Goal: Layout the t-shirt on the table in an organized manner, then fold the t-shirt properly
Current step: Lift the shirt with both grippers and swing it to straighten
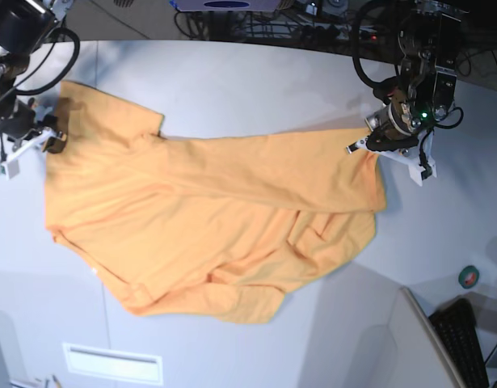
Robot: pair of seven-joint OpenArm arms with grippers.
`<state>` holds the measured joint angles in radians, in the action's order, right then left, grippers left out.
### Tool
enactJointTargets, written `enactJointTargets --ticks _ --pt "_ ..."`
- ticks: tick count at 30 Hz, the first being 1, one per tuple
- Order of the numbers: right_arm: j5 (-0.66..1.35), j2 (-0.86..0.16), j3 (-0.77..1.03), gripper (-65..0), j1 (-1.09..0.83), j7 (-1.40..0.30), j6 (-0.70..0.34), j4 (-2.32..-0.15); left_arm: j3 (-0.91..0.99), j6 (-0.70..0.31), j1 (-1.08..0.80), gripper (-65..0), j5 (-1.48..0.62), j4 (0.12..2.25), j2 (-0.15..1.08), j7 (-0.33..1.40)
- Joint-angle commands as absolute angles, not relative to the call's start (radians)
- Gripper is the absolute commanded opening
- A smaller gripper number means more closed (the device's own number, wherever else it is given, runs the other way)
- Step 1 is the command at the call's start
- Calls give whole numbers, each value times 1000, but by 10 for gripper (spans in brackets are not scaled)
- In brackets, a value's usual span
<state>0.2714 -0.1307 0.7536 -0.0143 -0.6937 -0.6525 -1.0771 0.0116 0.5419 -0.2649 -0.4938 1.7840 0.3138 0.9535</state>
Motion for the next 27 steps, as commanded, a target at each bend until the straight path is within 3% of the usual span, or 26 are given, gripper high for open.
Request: enactJointTargets --ticks 1,2,3,8,17,22,27 --pt "263 -137 751 -545 -13 -714 -657 -1078 16 538 -259 -650 -484 1802 321 941" --pt "263 -136 754 -633 -13 -717 -657 -1078 16 538 -257 -650 -484 1802 320 941" --pt "265 -134 756 -650 -13 -720 -657 -1082 16 538 -255 -650 -486 1804 320 941" --pt "266 -130 757 -650 -61 -769 -657 -1202 16 538 -246 -650 -486 1808 320 941" --pt "259 -136 745 -650 12 -995 -650 -1600 -5 536 28 -650 -489 1799 321 954" --pt "257 -200 743 -650 183 -1059 -641 -1612 -160 536 278 -650 -483 1687 321 954" --pt "259 -277 621 -650 323 -1061 -527 -1583 -265 535 547 -650 -487 1431 282 941"
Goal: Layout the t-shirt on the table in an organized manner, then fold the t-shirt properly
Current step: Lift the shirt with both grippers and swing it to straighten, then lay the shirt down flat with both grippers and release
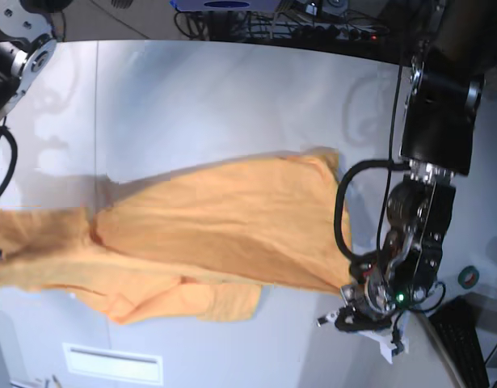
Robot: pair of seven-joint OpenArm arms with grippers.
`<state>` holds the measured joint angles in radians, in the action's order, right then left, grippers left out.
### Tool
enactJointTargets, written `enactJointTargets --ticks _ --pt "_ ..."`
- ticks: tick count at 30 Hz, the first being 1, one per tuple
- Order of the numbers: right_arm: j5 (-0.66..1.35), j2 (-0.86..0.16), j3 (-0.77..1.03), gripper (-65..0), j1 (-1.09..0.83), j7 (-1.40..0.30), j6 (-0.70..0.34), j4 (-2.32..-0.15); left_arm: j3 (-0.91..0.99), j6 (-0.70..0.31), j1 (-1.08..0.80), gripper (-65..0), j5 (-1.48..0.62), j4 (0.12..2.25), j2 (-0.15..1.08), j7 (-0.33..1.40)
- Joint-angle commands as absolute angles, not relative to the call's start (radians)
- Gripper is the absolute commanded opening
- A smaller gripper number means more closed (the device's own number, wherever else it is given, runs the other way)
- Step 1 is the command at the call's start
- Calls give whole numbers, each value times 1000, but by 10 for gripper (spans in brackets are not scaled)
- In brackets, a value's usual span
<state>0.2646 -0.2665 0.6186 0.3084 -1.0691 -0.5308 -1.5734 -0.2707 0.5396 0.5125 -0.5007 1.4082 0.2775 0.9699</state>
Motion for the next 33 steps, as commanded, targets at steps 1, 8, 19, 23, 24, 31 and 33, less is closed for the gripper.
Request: enactJointTargets --ticks 1,8,19,23,24,31,33 --pt "259 -291 590 -650 358 -1046 -515 -1558 -272 532 610 -650 -487 1372 266 941" --pt "259 -337 487 -650 535 -886 -467 -1322 -274 343 918 -650 -479 1067 186 852" --pt "263 -423 423 -650 816 -762 -470 -1274 -269 337 1285 -650 -489 831 124 602" --pt "262 -433 427 -650 783 -783 -472 -1570 -260 337 1245 -650 -489 1090 165 653" --pt "262 -444 429 -650 746 -819 -472 -1658 -252 337 1201 -650 -490 1184 191 691" --pt "262 -341 552 -650 331 -908 -472 -1868 -232 337 725 -650 -484 1567 283 852" --pt "263 -282 613 -650 205 -895 -472 -1844 -231 337 547 -650 -483 1655 308 825"
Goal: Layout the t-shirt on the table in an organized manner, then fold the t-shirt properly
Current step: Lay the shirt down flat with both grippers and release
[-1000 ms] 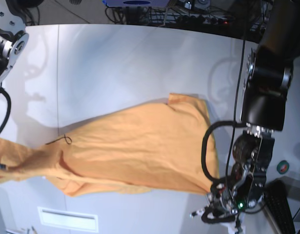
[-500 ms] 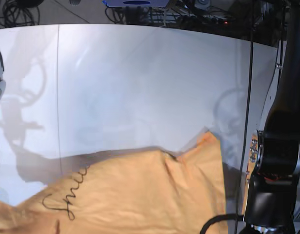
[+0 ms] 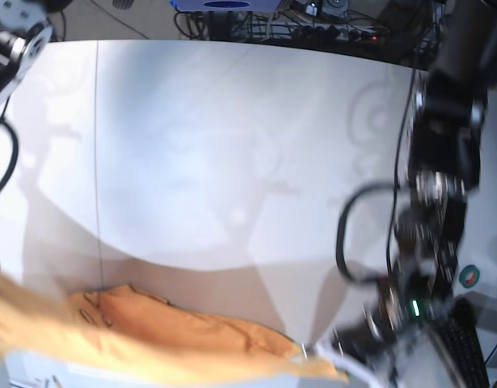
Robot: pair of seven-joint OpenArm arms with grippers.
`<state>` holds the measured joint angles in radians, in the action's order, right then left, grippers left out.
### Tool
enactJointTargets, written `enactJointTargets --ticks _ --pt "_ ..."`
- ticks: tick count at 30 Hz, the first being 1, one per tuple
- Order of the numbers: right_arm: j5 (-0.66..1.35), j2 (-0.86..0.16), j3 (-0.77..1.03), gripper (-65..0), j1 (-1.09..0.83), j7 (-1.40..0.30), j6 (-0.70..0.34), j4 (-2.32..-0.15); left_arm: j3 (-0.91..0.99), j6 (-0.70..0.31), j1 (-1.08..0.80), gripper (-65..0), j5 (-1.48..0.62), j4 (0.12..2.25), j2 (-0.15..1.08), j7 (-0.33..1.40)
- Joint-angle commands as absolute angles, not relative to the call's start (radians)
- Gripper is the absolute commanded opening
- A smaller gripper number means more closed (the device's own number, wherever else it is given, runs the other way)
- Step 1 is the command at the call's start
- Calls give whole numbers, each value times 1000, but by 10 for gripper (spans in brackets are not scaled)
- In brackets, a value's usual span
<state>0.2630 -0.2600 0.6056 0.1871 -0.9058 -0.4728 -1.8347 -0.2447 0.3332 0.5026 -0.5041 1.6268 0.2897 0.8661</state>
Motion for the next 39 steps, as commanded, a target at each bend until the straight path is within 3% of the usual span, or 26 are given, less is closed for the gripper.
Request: enactJointTargets --ticks 1,6,11,33,37,39 --pt "263 -252 634 -650 157 -883 -472 -1822 -226 337 466 -650 -481 1692 320 806" --pt "262 -189 656 -650 -28 -786 -472 -1603 -104 338 76 -650 -479 1755 332 746" --pt "262 -193 656 -650 -81 -753 -473 -1402 8 338 -85 -650 -479 1672 334 746" --pt "257 -196 648 -650 -157 -760 -466 -1369 12 338 -254 -650 -479 1655 346 748" --pt "217 -205 651 -650 -154 -855 -466 -1374 12 338 -260 -650 -479 1655 344 751" --pt "203 -203 656 -483 -157 -848 -466 -1382 15 338 -260 -650 -479 1659 346 753"
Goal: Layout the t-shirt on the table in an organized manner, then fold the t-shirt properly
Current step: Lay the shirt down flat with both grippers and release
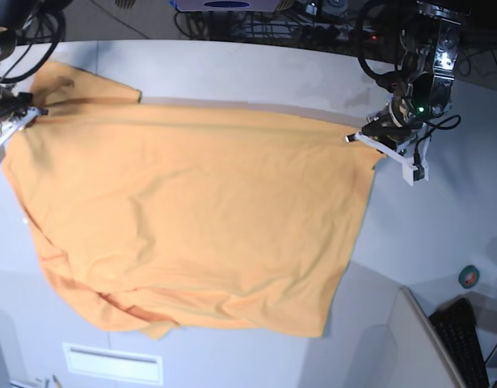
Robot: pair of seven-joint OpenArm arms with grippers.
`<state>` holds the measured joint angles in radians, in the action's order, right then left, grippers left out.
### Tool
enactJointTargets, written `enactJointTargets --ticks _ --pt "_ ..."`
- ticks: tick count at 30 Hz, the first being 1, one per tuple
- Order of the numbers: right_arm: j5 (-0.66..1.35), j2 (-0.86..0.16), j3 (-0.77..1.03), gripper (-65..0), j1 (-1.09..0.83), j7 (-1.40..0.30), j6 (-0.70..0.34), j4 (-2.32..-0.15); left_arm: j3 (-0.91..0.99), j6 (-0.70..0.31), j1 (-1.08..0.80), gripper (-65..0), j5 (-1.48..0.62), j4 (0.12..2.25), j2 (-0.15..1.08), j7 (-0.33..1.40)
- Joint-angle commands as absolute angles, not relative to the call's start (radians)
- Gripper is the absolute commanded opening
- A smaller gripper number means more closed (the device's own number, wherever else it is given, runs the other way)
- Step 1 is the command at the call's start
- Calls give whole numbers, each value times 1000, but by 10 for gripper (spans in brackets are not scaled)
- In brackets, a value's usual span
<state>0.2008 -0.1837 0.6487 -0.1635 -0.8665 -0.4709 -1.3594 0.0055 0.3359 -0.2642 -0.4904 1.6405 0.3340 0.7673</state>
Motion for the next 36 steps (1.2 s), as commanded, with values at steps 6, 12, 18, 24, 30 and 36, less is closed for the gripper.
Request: enactJointTargets --ticks 6,12,18,24,30,36 --pt "202 -200 682 -366 -193 -848 -466 -1400 21 341 -305 -564 -479 1678 346 754" --pt "202 -131 727 -374 -274 -840 -472 -1633 24 341 -374 -128 -483 1804 348 753" --pt "202 -88 668 -380 -366 -848 -473 -1805 24 341 -395 -115 -487 1966 344 753" --pt "200 -94 604 -545 -383 -840 -472 -1755 12 341 -231 -555 -484 1870 340 750" --pt "200 -88 564 -650 -338 -834 -466 -1627 13 341 -16 -650 -481 1592 315 745" --pt "200 -97 562 -650 -283 -765 -466 -1434 21 341 12 -650 -481 1550 314 745"
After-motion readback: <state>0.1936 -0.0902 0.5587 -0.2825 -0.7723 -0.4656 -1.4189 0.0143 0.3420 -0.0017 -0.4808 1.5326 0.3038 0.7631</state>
